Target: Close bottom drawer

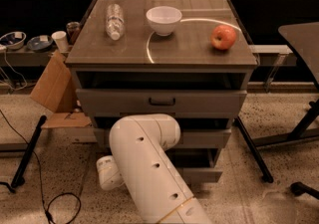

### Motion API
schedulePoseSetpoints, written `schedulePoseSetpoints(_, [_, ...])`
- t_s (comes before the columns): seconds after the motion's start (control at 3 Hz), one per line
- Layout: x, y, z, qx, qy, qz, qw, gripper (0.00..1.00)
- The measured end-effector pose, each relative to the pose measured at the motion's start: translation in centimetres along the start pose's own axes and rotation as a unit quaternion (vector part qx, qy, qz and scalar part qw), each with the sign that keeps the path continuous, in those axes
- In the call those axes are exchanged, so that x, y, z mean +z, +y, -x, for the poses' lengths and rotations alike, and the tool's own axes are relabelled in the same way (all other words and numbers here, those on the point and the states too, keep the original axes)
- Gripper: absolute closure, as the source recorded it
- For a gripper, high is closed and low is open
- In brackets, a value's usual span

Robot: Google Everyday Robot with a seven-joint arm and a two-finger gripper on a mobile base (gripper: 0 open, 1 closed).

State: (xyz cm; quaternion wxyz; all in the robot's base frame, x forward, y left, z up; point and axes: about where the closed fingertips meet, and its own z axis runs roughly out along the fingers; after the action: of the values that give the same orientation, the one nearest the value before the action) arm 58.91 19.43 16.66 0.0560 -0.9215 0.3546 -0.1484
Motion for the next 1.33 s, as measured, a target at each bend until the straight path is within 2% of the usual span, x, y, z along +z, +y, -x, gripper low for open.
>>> schedulePoseSetpoints(1.0, [0.7,2.0,-5.6,0.049,0.0,0.025,0.9985,1.0])
schedulePoseSetpoints(1.33, [0.6,1.5,-7.0,0.07,0.0,0.028,0.9972,1.0])
